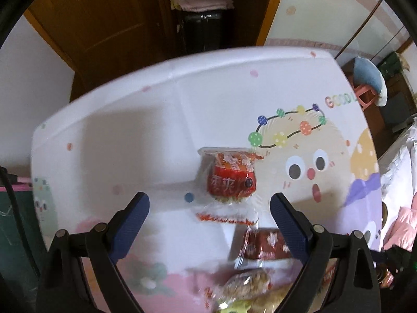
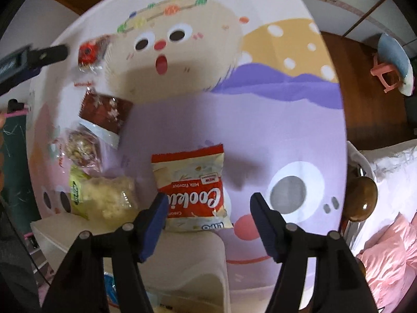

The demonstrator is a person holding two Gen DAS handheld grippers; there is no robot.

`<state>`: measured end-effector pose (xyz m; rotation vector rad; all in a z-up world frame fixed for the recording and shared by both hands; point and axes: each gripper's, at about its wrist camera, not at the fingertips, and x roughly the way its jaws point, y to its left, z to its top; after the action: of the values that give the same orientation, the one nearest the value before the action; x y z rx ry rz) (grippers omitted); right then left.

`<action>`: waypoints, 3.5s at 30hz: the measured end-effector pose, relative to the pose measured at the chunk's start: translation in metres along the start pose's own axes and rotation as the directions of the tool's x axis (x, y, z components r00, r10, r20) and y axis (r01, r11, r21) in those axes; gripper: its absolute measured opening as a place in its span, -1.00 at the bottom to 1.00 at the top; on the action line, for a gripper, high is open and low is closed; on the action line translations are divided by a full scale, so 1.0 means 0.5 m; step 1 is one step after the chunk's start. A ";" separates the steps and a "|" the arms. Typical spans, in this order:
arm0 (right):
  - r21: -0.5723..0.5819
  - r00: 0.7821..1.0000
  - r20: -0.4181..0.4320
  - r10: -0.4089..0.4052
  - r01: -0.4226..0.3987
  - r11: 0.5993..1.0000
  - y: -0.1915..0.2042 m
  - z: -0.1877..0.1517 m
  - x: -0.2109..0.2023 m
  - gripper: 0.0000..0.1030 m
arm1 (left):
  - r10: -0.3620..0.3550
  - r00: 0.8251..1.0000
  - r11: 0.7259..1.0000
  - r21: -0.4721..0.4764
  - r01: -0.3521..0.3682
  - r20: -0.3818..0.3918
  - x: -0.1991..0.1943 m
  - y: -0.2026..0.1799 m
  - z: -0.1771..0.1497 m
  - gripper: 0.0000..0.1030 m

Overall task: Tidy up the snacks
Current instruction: 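Grasp the red-labelled bag with the left gripper while the right grasps the Cookies bag, then carry both bags over the white tray and open both grippers to release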

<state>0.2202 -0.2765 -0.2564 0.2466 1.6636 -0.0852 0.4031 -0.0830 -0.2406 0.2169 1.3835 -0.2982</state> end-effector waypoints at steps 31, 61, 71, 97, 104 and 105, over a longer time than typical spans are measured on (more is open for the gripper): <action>0.028 0.992 0.100 -0.071 0.068 0.997 0.044 -0.029 -0.009 -0.11 | 0.023 0.999 0.996 -0.086 -0.021 0.025 0.016 -0.005 -0.042 -0.05; -0.055 0.858 0.513 0.029 -0.001 0.999 0.064 -0.182 -0.375 -0.11 | 0.083 0.938 0.996 -0.071 -0.062 0.336 -0.513 -0.019 -0.314 -0.05; -0.152 0.789 0.606 0.101 -0.010 0.988 0.090 -0.311 -0.471 -0.11 | 0.077 0.916 0.995 -0.084 -0.048 0.393 -0.622 -0.040 -0.463 -0.04; -0.330 0.890 0.438 0.126 0.029 0.944 0.159 -0.516 -0.350 0.03 | 0.152 0.938 0.981 -0.163 -0.106 0.310 -0.557 -0.109 -0.710 0.51; -0.341 0.898 0.419 0.137 0.016 0.940 0.158 -0.552 -0.341 0.13 | 0.142 0.940 0.978 -0.189 -0.086 0.311 -0.562 -0.110 -0.730 0.60; -0.343 0.896 0.422 0.137 0.018 0.939 0.158 -0.555 -0.343 0.18 | 0.142 0.940 0.978 -0.190 -0.085 0.309 -0.564 -0.113 -0.734 0.60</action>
<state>-0.0180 -0.1626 -0.0492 0.0096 1.1883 0.1835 -0.0014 0.0050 -0.0265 0.0968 1.0615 -0.1079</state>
